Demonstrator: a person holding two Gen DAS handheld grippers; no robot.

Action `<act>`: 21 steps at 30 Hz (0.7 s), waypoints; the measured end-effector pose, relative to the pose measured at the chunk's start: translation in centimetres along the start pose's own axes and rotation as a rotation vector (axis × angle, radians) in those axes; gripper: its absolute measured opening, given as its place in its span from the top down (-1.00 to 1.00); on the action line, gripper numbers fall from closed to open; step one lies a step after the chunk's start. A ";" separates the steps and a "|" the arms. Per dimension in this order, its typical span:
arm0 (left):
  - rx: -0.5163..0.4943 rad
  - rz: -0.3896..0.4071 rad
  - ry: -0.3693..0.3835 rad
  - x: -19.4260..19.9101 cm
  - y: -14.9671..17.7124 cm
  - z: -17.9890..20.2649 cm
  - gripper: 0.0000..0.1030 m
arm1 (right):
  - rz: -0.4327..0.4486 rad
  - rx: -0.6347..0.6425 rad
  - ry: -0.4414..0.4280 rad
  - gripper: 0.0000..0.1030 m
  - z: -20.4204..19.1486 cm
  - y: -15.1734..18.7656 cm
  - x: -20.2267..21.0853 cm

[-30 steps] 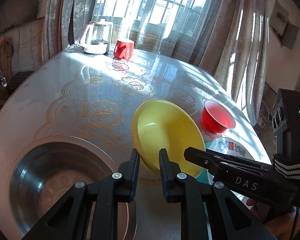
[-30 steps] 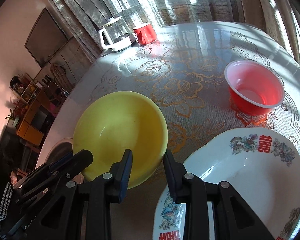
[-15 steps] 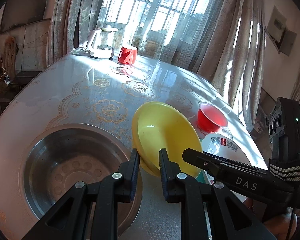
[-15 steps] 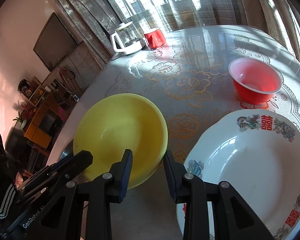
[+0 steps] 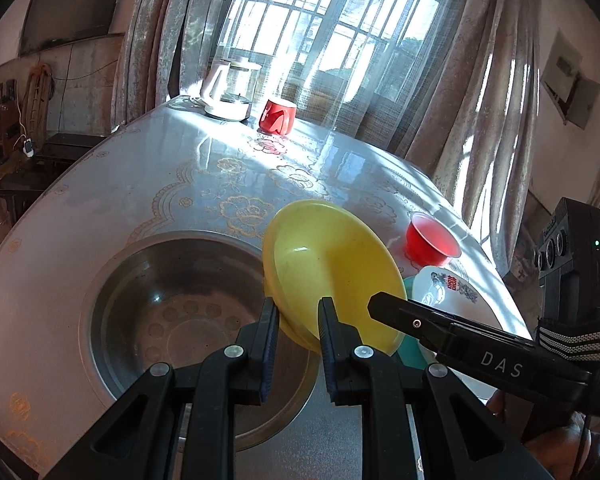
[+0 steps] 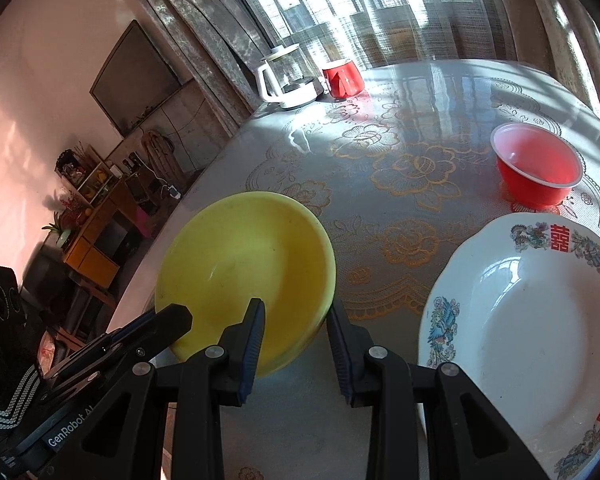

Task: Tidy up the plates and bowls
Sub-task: 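Lift the yellow bowl with both tools and carry it over the steel bowl, then lower the yellow bowl into the steel bowl and open both tools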

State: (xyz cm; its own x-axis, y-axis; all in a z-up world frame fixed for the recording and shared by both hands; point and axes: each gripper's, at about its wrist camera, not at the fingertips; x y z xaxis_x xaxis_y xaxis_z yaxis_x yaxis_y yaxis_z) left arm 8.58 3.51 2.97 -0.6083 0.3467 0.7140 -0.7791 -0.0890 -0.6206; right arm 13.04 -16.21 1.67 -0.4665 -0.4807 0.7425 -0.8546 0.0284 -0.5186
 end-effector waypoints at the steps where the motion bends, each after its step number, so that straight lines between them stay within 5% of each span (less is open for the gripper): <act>1: 0.005 0.002 -0.002 0.2 0.1 -0.2 0.63 | -0.004 0.006 -0.003 0.37 -0.3 0.1 -0.1; 21: 0.150 -0.002 -0.061 2.3 2.6 -7.3 0.63 | -0.110 0.126 -0.073 0.37 -5.7 1.0 -4.8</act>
State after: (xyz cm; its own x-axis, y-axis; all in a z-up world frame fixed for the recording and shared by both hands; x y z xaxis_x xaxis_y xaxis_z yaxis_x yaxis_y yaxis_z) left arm 6.32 10.86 0.64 -0.6113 0.2901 0.7363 -0.7914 -0.2281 -0.5671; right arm 13.10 -8.85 0.02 -0.3500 -0.5376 0.7671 -0.8619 -0.1359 -0.4885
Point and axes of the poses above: each gripper's, at about its wrist camera, not at the fingertips, and x roughly against the way its jaws point, z to its right, y to its underside, and after that the axes turned 7 degrees about -z, right-handed
